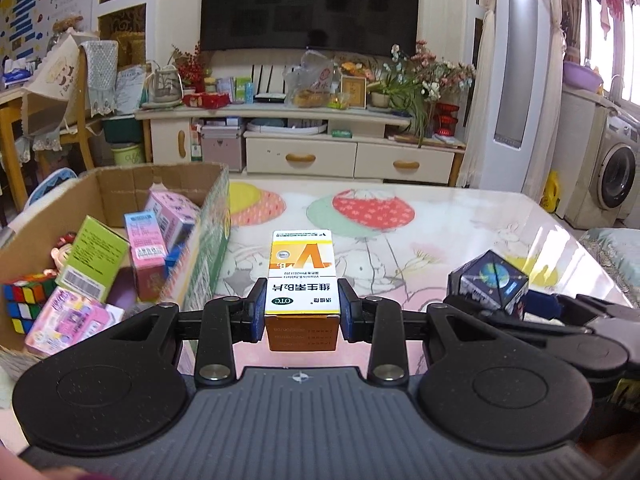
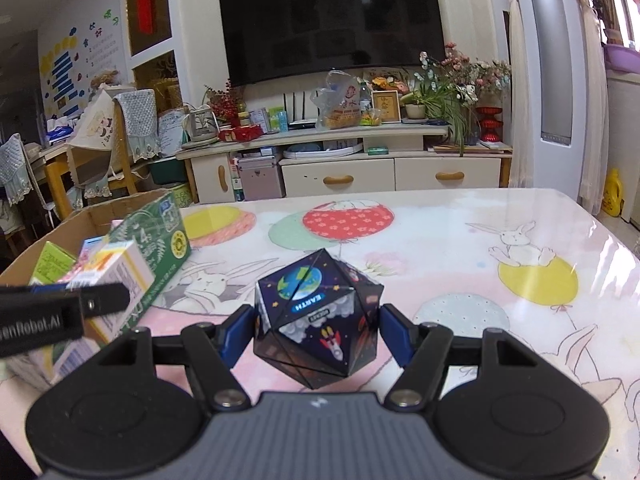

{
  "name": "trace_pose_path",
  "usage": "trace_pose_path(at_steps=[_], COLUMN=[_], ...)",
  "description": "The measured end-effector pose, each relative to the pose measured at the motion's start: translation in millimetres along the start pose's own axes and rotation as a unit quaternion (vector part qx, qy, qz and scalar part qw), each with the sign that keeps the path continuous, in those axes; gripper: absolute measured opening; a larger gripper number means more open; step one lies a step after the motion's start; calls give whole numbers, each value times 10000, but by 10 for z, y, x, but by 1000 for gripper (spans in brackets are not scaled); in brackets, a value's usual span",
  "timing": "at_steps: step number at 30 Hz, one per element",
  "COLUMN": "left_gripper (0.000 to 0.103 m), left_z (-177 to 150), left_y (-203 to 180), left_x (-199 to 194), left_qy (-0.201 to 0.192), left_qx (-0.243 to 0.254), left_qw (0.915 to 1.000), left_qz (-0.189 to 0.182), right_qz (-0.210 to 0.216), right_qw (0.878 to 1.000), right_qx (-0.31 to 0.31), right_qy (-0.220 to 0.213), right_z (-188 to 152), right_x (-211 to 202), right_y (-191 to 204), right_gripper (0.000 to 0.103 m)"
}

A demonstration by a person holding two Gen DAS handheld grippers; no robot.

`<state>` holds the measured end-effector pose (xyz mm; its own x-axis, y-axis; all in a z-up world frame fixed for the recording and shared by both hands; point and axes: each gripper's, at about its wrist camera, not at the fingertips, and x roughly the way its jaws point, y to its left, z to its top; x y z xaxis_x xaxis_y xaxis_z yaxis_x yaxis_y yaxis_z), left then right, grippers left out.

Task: Organize rigid objects
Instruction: 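Lift the medicine box and polyhedron cube and carry them to the cardboard box, then lower both items into the cardboard box and open both grippers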

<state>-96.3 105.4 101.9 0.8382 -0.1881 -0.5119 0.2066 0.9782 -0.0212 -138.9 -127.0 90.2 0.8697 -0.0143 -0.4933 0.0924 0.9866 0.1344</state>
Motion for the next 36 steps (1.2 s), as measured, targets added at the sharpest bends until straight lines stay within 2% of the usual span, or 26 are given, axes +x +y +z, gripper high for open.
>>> trace_pose_path(at_steps=[9,22,36], left_gripper=[41,41,41], left_z=[162,308,435], left_y=[203,540,1006], left_x=[-122,-49,72], left_qy=[-148,-195,-257], left_qx=[-93,-304,-627], left_qw=[9998,9987,9946], left_qz=[69,351,791], right_qz=[206,517,1117], right_qw=[9994,9969,9892], right_qx=[-241,-532,-888], right_qy=[-147,-247,-328], right_z=[117,280,595], right_x=[-38,109,403], right_y=[225,596,1138], right_gripper=[68,68,68])
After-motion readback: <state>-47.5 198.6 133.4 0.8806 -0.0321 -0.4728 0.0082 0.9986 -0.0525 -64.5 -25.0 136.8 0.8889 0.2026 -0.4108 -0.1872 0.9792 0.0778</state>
